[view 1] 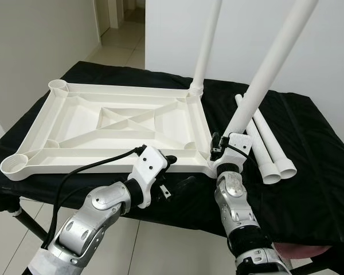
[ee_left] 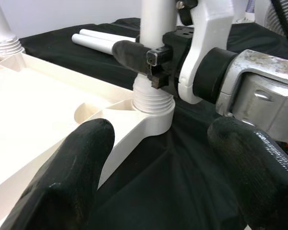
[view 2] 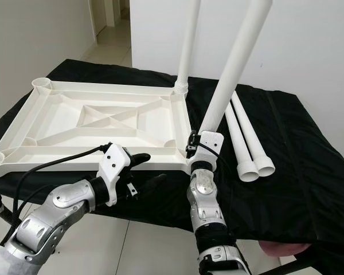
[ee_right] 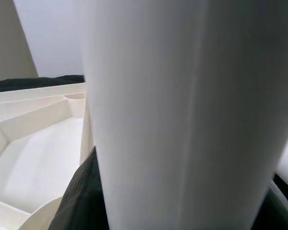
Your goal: Building children table
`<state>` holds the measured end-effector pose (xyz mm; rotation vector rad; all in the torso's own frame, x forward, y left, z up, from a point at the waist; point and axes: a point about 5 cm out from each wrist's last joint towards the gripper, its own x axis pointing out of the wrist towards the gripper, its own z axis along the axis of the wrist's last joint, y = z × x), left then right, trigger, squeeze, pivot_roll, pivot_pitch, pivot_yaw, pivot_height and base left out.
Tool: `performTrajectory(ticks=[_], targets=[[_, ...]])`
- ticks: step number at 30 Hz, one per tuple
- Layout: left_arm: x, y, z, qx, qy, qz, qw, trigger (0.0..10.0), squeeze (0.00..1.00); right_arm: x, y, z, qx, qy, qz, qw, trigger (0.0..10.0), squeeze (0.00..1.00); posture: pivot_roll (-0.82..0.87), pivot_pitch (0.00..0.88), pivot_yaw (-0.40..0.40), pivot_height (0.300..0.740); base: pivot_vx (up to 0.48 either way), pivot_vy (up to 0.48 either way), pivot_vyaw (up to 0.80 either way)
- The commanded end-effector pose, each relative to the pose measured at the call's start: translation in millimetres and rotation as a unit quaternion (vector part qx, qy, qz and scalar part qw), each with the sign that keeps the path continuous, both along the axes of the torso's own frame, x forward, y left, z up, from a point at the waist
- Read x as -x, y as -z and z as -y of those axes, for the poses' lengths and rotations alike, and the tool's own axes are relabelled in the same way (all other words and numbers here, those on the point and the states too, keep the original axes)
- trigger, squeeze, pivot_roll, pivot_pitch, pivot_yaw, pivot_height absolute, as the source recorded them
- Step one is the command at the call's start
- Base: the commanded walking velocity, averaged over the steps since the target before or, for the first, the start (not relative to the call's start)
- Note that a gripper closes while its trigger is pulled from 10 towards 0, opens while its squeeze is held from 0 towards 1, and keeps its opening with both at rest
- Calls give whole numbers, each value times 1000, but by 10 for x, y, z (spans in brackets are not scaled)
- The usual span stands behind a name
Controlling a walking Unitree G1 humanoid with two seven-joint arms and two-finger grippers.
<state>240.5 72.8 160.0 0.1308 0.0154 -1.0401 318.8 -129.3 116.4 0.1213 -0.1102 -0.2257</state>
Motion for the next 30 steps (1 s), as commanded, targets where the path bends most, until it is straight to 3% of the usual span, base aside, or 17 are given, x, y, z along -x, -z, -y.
performTrajectory(ticks=[1, 6, 7, 18, 19, 26, 27, 29, 30], targets=[[37, -6, 26, 1, 24, 1, 1000, 10000, 0, 136, 363, 192, -30, 61, -89, 994, 10000, 0, 0, 0, -27, 740, 0, 0, 0], [29, -10, 25, 0, 26, 2, 1000, 10000, 0, 172, 336, 308, -34, 104, -89, 990, 10000, 0, 1, 0, -25, 740, 0, 0, 0], [16, -16, 22, -1, 24, 3, 1000, 10000, 0, 212, 326, 399, -38, 144, -91, 985, 10000, 0, 1, 0, -25, 740, 0, 0, 0], [7, -24, 28, 0, 26, 5, 1000, 10000, 0, 226, 310, 394, -38, 159, -91, 982, 10000, 0, -2, 0, -24, 740, 0, 0, 0], [6, -23, 33, 0, 27, 5, 1000, 10000, 0, 213, 233, 349, -33, 138, -67, 988, 10000, 1000, -5, 0, -25, 740, 0, 0, 0], [3, -21, 51, 3, 26, 5, 1000, 10000, 0, 172, 8, 296, -7, 72, 13, 997, 10000, 1000, -9, 0, -27, 740, 0, 0, 0], [4, -18, 59, 4, 26, 4, 1000, 10000, 0, 151, -36, 309, 3, 49, 26, 998, 10000, 184, -9, 0, -27, 740, 0, 0, 0], [5, -15, 65, 5, 26, 3, 1000, 10000, 0, 137, -62, 318, 9, 34, 34, 999, 10000, 184, -9, 0, -27, 740, 0, 0, 0], [7, -11, 78, 6, 26, 1, 1000, 10000, 0, 128, -98, 345, 17, 20, 44, 999, 10000, 0, -16, 0, -28, 740, 0, 0, 0]])
